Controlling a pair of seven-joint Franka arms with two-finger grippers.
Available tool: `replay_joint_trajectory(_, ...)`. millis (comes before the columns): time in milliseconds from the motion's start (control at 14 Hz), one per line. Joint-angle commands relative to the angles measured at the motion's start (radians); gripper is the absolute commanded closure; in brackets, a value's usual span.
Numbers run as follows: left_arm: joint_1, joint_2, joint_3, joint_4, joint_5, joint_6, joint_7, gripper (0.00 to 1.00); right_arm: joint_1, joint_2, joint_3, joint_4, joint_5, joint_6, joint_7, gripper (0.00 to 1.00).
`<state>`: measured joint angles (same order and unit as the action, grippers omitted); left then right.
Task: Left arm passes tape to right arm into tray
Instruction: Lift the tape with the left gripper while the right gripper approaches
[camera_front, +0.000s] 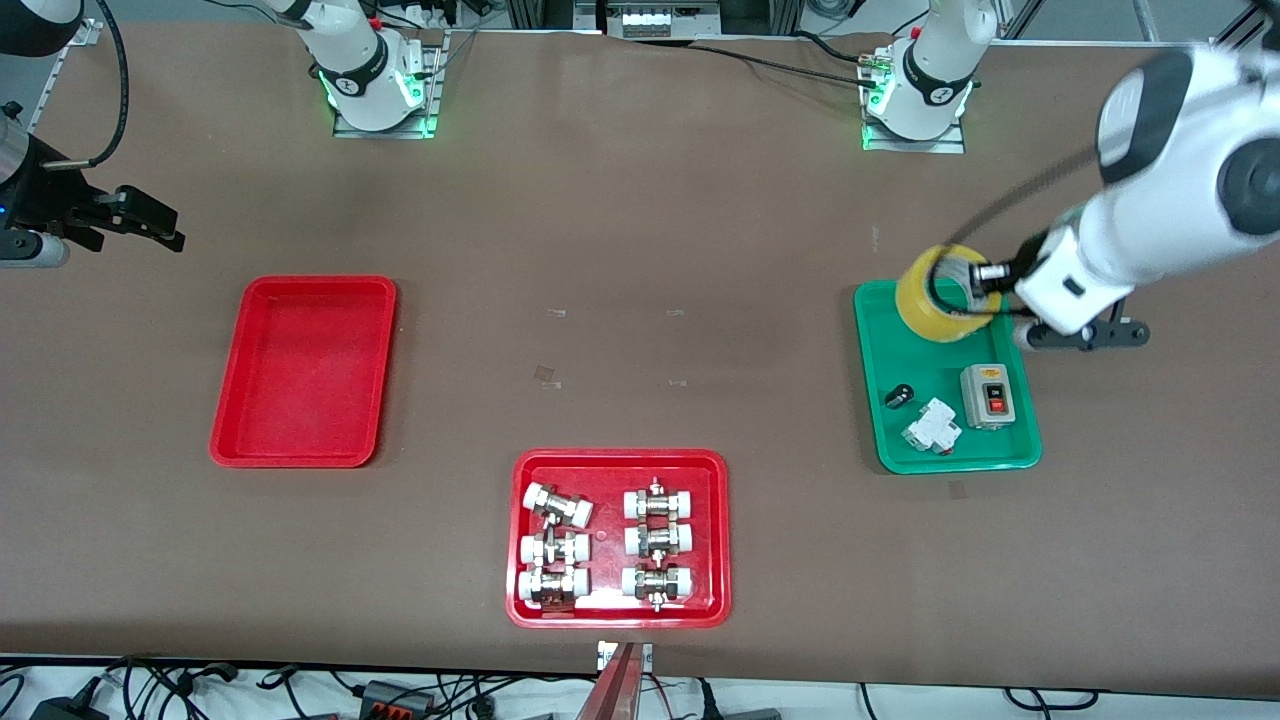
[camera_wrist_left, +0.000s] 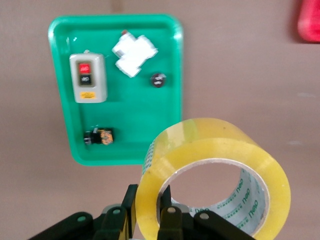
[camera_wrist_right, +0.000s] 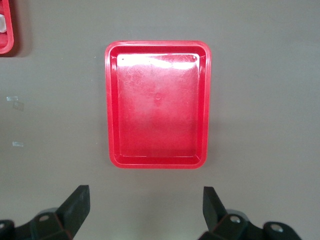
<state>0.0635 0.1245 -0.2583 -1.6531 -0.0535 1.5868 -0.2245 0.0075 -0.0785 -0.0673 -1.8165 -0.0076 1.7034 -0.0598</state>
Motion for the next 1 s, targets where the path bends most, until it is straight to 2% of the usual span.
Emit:
replay_joint_trajectory(0, -0.001, 0.072, -0.085, 0.108, -0.067, -0.039, -0.080, 1.00, 0.006, -0.004, -0.003, 0.006, -0.009, -0.011, 0.006, 0.00)
replay_joint_trajectory(71, -0.002, 0.087, -0.123, 0.108, -0.107, -0.019, -0.134, 1.00, 0.006, -0.004, -0.003, 0.006, -0.008, -0.010, 0.005, 0.00)
replay_joint_trajectory(214, -0.043, 0.142, -0.176, 0.110, -0.149, 0.100, -0.231, 1.00, 0.006, 0.005, -0.003, 0.006, 0.009, -0.004, 0.003, 0.00)
replay_joint_trajectory(357, -0.134, 0.208, -0.177, 0.125, -0.163, 0.209, -0.402, 1.00, 0.008, 0.009, -0.002, 0.006, 0.049, -0.010, 0.003, 0.00)
replay_joint_trajectory(429, -0.174, 0.249, -0.177, 0.151, -0.202, 0.258, -0.493, 1.00, 0.011, 0.006, 0.000, 0.006, 0.051, -0.011, 0.015, 0.00)
replay_joint_trajectory(643, -0.302, 0.351, -0.177, 0.165, -0.223, 0.463, -0.733, 1.00, 0.051, 0.031, 0.004, 0.005, 0.054, -0.013, 0.006, 0.00)
replay_joint_trajectory(786, -0.394, 0.404, -0.171, 0.165, -0.213, 0.637, -0.947, 1.00, 0.116, 0.098, 0.004, 0.015, 0.058, -0.033, 0.000, 0.00)
replay_joint_trajectory(929, -0.419, 0.441, -0.167, 0.165, -0.213, 0.729, -1.015, 1.00, 0.153, 0.149, 0.006, 0.034, 0.102, -0.048, -0.006, 0.00)
